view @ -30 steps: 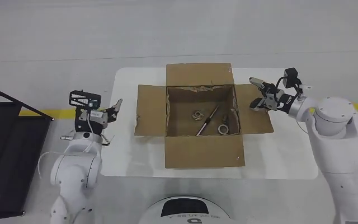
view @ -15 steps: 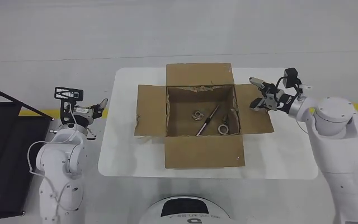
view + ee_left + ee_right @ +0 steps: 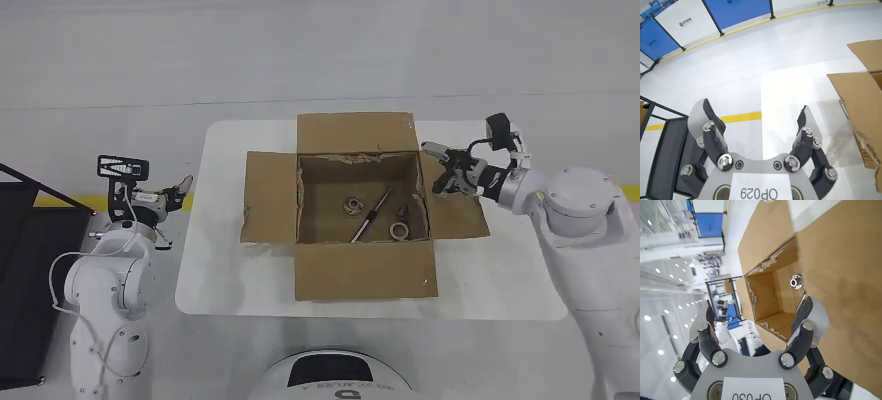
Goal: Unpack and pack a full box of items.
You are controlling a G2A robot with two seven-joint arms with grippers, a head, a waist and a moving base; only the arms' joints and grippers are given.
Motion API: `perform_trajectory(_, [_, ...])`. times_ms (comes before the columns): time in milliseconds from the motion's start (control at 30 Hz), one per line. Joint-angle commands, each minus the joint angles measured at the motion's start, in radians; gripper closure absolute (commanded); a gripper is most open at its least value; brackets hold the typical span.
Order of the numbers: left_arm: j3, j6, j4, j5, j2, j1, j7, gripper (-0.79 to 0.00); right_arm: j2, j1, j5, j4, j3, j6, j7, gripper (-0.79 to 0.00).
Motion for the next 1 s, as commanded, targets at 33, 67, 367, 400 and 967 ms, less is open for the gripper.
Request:
perform_trajectory(33, [0.000,0.000,0.000,0.000,0.000,0.000,0.000,-0.785,-0.008,0.117,-0.120,-0.021,-0.143,0.168,0.029,-0.785])
perform_trajectory(67, [0.000,0.000,0.000,0.000,0.000,0.000,0.000,-0.785,-0.011,0.148,-0.142,-0.018,-0.168,0.207,0.030,-0.785])
perform_trajectory(367, [0.000,0.000,0.000,0.000,0.000,0.000,0.000,-0.785,-0.011,0.148,-0.142,-0.018,-0.168,0.207,0.030,-0.785])
perform_trajectory(400, [0.000,0.000,0.000,0.000,0.000,0.000,0.000,-0.785,-0.011,0.148,-0.142,-0.018,-0.168,0.207,0.030,-0.785])
perform_trajectory(967, [0.000,0.000,0.000,0.000,0.000,0.000,0.000,-0.785,-0.202,0.769,-0.174,0.402,-0.931,0.462,-0.057,-0.360])
